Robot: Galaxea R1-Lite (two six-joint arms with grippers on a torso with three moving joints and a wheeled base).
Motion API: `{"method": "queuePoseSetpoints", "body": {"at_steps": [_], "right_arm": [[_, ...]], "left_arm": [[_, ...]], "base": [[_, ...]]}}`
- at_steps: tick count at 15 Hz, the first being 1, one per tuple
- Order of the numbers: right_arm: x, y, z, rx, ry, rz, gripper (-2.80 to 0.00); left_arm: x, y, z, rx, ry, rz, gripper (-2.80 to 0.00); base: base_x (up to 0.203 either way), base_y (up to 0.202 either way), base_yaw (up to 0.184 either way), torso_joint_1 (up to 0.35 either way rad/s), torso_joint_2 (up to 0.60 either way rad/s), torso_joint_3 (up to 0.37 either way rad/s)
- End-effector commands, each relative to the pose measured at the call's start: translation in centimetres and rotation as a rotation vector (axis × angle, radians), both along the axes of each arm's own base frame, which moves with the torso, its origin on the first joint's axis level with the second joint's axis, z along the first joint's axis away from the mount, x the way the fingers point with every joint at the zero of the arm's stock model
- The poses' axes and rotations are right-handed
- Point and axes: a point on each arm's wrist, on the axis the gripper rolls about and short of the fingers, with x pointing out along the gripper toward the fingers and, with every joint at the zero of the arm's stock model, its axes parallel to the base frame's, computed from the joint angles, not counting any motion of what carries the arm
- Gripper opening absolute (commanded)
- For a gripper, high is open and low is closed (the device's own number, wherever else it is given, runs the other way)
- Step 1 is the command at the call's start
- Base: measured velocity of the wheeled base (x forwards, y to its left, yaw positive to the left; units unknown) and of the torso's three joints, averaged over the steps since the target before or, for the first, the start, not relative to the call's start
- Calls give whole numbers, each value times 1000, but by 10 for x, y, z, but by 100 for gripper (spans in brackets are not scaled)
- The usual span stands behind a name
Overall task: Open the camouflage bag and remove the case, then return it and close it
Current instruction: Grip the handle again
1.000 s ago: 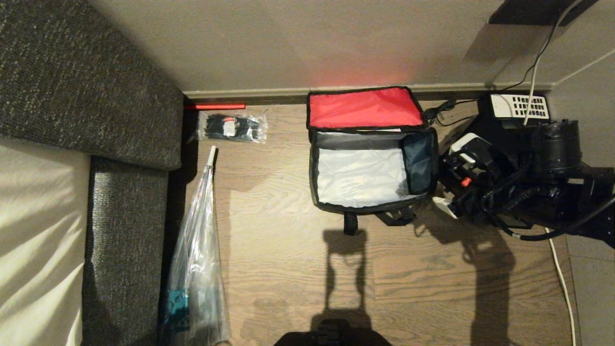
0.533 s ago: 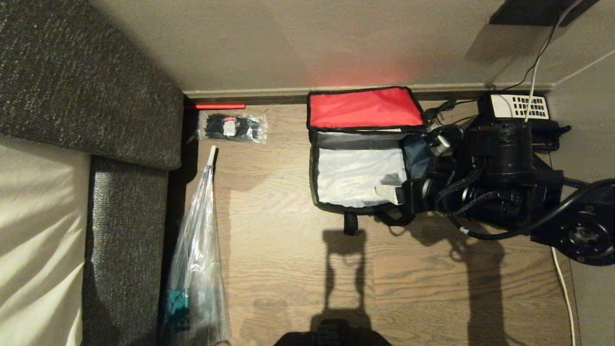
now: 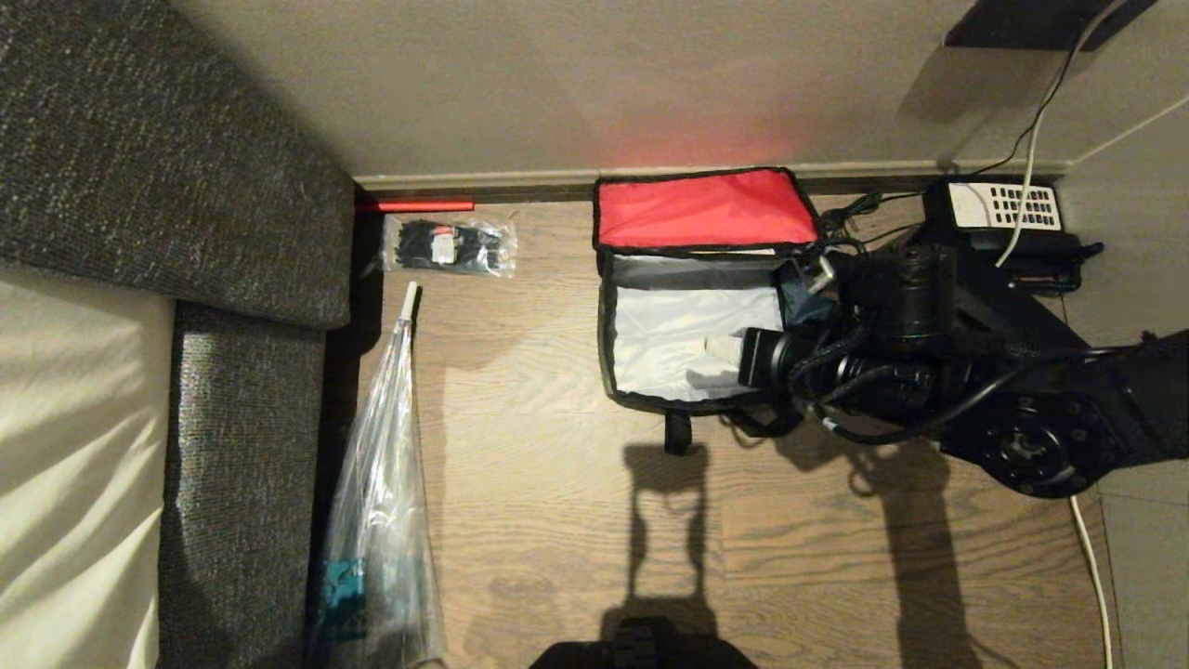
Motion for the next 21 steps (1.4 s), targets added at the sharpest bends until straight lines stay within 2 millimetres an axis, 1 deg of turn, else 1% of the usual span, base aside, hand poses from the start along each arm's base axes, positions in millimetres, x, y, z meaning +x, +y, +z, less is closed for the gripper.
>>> {"method": "queuePoseSetpoints", "body": {"at_steps": [1, 4, 6, 7, 9, 10, 11, 13, 14, 16, 17, 19, 21], "right_arm": [[11, 15, -17, -18, 41, 25, -280], [19, 28, -8, -23, 0, 23, -280], [18, 41, -21, -89, 31, 60, -280], [16, 45, -26, -122, 35, 77, -280], [18, 52, -28, -128, 30, 91, -280], [18, 60, -30, -113, 31, 103, -280], [20, 68, -29, -91, 29, 105, 0], [25, 87, -27, -71, 8, 93, 0], [27, 94, -33, -76, 10, 89, 0], [31, 101, -37, -70, -3, 91, 0], [35, 104, -44, -75, 1, 93, 0], [44, 113, -51, -62, -1, 92, 0], [53, 128, -57, -41, -15, 101, 0]], "left_arm": [[0, 0, 0, 1, -1, 0, -280], [0, 0, 0, 0, -1, 0, -280], [0, 0, 0, 0, -1, 0, -280], [0, 0, 0, 0, -1, 0, -280], [0, 0, 0, 0, -1, 0, -280], [0, 0, 0, 0, -1, 0, -280], [0, 0, 0, 0, -1, -1, -280], [0, 0, 0, 0, -1, 0, -280], [0, 0, 0, 0, -1, 0, -280], [0, 0, 0, 0, -1, 0, -280], [0, 0, 0, 1, -1, 0, -280], [0, 0, 0, 1, -1, 0, -280], [0, 0, 0, 1, -1, 0, -280]], "base": [[0, 0, 0, 0, 0, 0], [0, 0, 0, 0, 0, 0], [0, 0, 0, 0, 0, 0], [0, 0, 0, 0, 0, 0], [0, 0, 0, 0, 0, 0], [0, 0, 0, 0, 0, 0], [0, 0, 0, 0, 0, 0], [0, 0, 0, 0, 0, 0], [0, 0, 0, 0, 0, 0], [0, 0, 0, 0, 0, 0], [0, 0, 0, 0, 0, 0], [0, 0, 0, 0, 0, 0], [0, 0, 0, 0, 0, 0]]}}
